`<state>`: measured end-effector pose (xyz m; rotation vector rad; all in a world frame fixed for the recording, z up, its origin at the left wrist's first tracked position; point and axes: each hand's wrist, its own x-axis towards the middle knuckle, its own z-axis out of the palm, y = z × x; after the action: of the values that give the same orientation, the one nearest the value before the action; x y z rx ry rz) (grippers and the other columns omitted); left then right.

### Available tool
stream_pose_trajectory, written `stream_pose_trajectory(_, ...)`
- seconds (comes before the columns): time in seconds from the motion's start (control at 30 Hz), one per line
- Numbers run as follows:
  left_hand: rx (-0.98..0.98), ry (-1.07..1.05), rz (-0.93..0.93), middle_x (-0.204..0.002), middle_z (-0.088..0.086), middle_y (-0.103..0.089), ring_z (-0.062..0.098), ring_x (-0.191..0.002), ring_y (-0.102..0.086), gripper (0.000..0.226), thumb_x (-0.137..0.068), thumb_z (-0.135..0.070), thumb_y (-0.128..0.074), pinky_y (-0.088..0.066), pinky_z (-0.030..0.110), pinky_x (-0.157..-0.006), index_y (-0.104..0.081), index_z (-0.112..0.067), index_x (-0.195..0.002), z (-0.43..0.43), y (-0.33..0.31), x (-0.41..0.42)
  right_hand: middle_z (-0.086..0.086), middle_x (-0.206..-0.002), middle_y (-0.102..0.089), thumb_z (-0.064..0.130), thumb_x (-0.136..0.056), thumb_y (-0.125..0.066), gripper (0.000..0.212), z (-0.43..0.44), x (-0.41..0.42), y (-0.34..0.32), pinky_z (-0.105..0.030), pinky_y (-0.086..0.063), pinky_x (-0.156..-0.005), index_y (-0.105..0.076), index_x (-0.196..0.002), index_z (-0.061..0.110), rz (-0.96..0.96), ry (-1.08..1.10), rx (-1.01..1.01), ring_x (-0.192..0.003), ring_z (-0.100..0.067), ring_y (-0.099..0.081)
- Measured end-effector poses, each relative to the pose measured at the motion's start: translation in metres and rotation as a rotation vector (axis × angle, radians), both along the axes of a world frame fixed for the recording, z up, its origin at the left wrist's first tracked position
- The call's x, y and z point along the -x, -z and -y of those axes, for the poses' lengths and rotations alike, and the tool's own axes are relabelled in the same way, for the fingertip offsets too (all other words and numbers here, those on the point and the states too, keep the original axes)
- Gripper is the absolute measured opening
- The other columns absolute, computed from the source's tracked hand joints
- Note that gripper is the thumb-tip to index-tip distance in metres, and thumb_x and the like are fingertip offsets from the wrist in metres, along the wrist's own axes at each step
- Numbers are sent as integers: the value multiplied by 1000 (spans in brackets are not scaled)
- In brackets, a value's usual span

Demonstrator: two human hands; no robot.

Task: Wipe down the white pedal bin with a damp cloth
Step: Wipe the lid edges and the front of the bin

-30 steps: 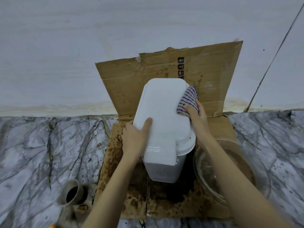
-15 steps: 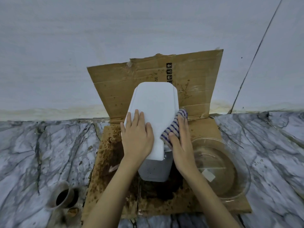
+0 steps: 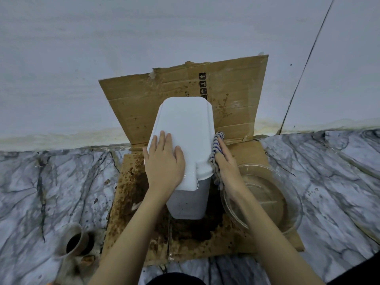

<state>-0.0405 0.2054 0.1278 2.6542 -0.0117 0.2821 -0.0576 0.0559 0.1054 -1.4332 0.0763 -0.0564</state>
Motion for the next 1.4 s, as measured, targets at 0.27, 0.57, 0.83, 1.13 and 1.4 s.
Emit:
stream_pose_trajectory(0.27,-6,-9,4,-158,3,-18,20,-147,-8,52,-100,-32,-27,-1,43,-118,-24,-13,-149,1,1,-1,5,-137,-36,11,-99,-39,54,-2,2,4,0,-41,-79,-20,-149,21,-22,-13,60,-117,-2,-38)
stream_pose_trajectory(0.57,16,-20,49,-156,3,-24,22,-146,-13,64,-90,-39,-18,-4,45,-118,-29,-12,-147,1,3,-1,10,-158,5,42,-94,-26,62,-25,10,23,-25,1,-118,-1,-148,25,168,114,333,-145,-5,5)
stream_pose_trajectory(0.83,35,-26,50,-156,3,-24,20,-146,-13,60,-93,-37,-21,-5,44,-119,-29,-13,-147,0,4,-3,8,-157,10,52,-86,-11,63,-21,16,19,-33,5,-119,13,-141,32,281,25,890,-143,-12,20)
stream_pose_trajectory(1.13,114,-11,77,-156,1,-24,18,-146,-13,50,-100,-28,-31,-4,42,-120,-30,-14,-147,0,7,-4,-2,-160,-1,42,-98,-33,57,-26,-30,-26,-42,-8,-119,-16,-149,24,11,39,1037,-147,-23,0)
stream_pose_trajectory(1.4,574,38,129,-146,0,-44,15,-143,-24,44,-98,-28,-29,-13,42,-119,-51,-15,-134,-12,7,0,8,-153,-13,52,-95,2,63,-59,33,8,-27,8,-117,-12,-145,17,435,130,1081,-144,-9,1)
